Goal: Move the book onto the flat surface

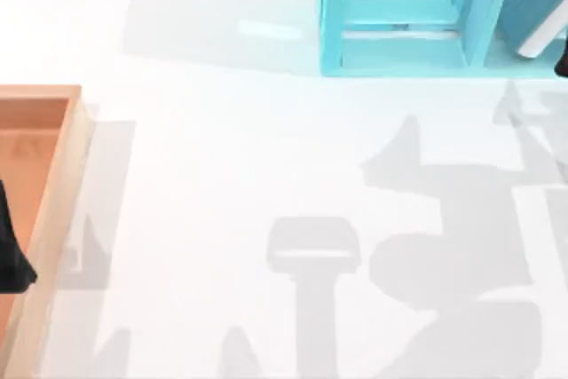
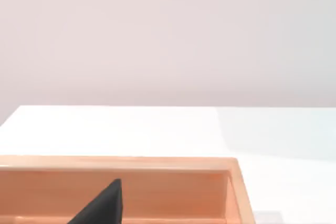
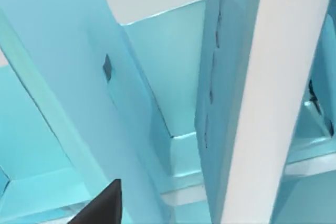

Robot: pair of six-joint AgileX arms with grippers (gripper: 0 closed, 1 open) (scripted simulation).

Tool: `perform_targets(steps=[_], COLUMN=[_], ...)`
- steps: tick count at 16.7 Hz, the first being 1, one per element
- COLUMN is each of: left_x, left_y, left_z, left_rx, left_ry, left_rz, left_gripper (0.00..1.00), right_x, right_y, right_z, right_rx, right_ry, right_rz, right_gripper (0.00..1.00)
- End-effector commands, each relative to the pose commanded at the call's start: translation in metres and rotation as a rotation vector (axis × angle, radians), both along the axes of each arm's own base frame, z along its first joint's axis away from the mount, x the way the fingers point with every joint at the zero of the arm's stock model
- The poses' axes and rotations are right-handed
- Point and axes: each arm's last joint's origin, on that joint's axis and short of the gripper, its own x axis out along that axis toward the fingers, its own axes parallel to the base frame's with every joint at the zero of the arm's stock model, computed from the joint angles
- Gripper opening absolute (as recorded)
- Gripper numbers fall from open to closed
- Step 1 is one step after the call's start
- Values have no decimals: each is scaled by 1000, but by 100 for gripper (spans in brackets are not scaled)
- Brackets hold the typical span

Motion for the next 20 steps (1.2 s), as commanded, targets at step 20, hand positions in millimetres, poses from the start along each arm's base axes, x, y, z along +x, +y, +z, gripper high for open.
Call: perform_targets(steps=[20], left_x=[0], left_y=[0], left_z=[0], left_rx=[0], left_ry=[0], left_rz=[0], left_gripper=[100], right_x=[94], right_y=[-5], right_z=[-54], right_rx=[53], right_ry=[-21], right_rz=[-2], right_gripper=[100])
